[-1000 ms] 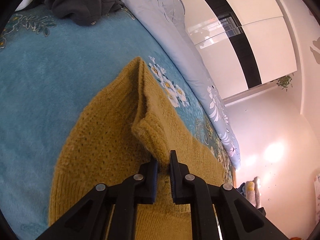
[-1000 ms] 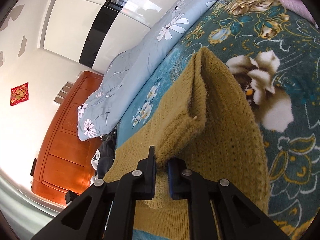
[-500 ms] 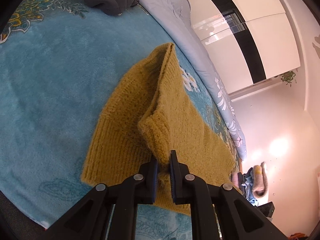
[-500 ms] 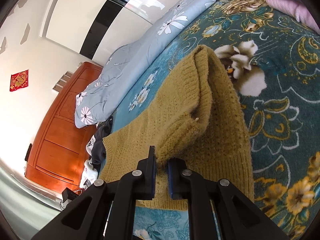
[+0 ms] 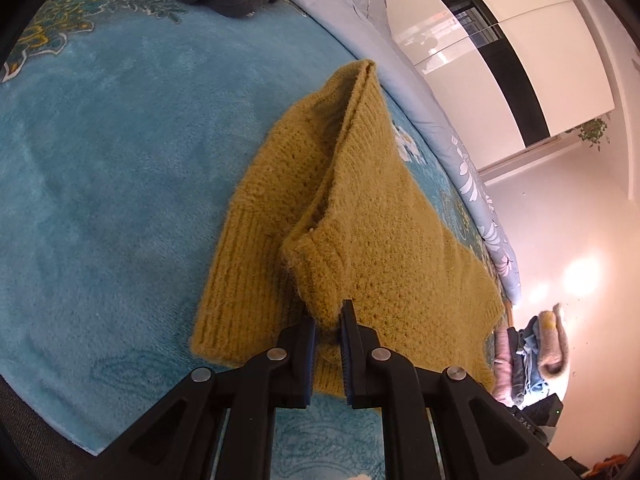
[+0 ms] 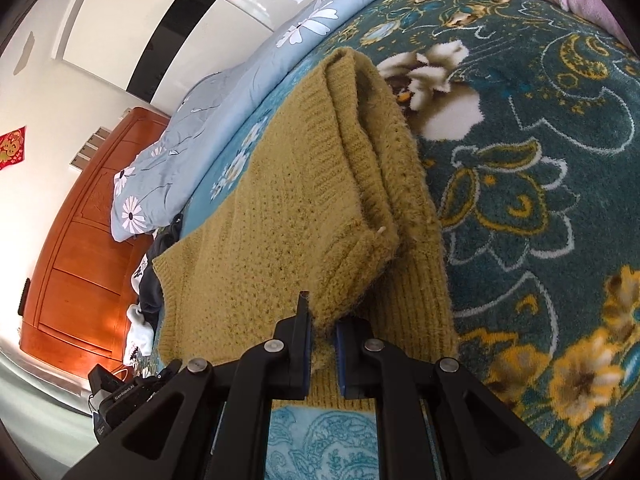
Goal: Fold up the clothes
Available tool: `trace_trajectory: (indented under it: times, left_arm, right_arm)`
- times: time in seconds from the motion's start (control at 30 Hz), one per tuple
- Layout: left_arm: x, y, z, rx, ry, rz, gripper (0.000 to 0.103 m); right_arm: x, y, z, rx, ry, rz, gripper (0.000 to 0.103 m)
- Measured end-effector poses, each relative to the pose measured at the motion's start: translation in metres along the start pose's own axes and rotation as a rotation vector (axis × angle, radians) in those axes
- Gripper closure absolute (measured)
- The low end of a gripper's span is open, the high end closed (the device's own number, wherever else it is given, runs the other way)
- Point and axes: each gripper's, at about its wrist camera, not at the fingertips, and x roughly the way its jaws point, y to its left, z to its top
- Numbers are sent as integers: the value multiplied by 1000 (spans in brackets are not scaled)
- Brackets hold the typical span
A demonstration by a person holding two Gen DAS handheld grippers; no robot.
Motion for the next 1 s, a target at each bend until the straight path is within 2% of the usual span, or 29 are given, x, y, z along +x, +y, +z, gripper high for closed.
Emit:
trace_trajectory:
  times: [0.1,0.23,0.3,0.37,0.4,0.5,0.53,0.57,0.63,0.73,0.8,1.0]
  left_arm:
    - [-2,-4,1,23,2,-4,90]
    - [-10,-6,4,46,-9,6,81]
    - [-14,-8,6,55,-28,26,63]
    - [-22,-9,9,69,-61,48,49]
    - [-26,-10,10,83,-79,61,40]
    - [-38,-14,15,134,-134,114,30]
    - [-42,-16,17,152,-152,138,28]
    - [-46,-18,18,169,-172,158,24]
    - [-53,-21,20,201,-206,187,20]
    - [-61,-30,23,246,-240,209,12]
    - [-64,-36,26,262,-256,202,6]
    - [-61,-49,35,228,-271,99,0]
  right_arm:
    - [-1,2,1,-13,8,12,93]
    - [-3,6,2,-37,3,-8,90]
    - [-3,6,2,-41,-1,-23,85]
    - [-2,5,2,-35,-3,-31,69]
    - [-1,4,1,-27,-1,-25,64]
    - [-2,3,1,-11,-2,9,47]
    - [-4,3,1,-11,-7,19,33]
    - [-5,5,2,-15,-14,29,25]
    - [-11,8,5,-29,-26,45,16]
    - [-23,10,12,-47,-56,53,14]
    - [-32,9,17,-52,-87,56,7]
    - [-49,4,29,-90,-138,83,3]
